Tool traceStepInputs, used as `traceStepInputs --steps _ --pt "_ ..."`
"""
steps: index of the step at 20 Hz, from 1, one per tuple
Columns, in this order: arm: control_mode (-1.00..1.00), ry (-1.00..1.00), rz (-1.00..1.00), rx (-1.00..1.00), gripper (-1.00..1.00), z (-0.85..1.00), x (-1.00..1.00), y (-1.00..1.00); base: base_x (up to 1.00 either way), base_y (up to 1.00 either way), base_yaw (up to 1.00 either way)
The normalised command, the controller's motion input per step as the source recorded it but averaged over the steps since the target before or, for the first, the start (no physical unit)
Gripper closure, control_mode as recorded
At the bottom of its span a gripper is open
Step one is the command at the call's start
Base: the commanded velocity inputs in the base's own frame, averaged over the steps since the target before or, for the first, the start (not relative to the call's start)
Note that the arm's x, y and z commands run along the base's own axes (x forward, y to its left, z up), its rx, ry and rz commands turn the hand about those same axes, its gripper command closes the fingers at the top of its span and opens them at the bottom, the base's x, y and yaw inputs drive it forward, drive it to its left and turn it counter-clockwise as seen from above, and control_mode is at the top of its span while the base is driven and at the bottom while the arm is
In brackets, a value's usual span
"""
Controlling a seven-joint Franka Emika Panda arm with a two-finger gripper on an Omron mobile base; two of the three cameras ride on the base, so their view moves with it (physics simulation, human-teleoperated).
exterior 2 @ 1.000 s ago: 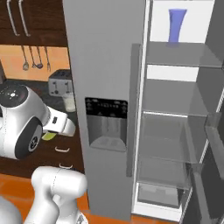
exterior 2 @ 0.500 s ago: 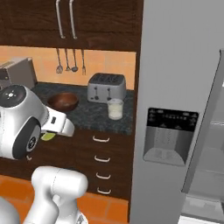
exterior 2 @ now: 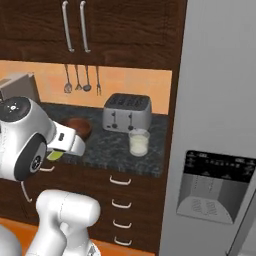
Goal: Grab a lemon wedge from the fridge and one ice cube from the ice bowl, and put them in the glass of lemonade.
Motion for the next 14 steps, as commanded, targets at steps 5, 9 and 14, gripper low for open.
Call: traceStepInputs --steps 5,9,14 --pt "1.00 0.00 0.00 0.00 1.00 0.00 0.00 0.00 0.47 0.22 -0.02" --pt "1.00 0.00 0.00 0.00 1.00 0.00 0.00 0.00 0.62 0.28 -0.04" --pt "1.00 0.00 0.00 0.00 1.00 0.00 0.00 0.00 0.60 0.40 -0.04"
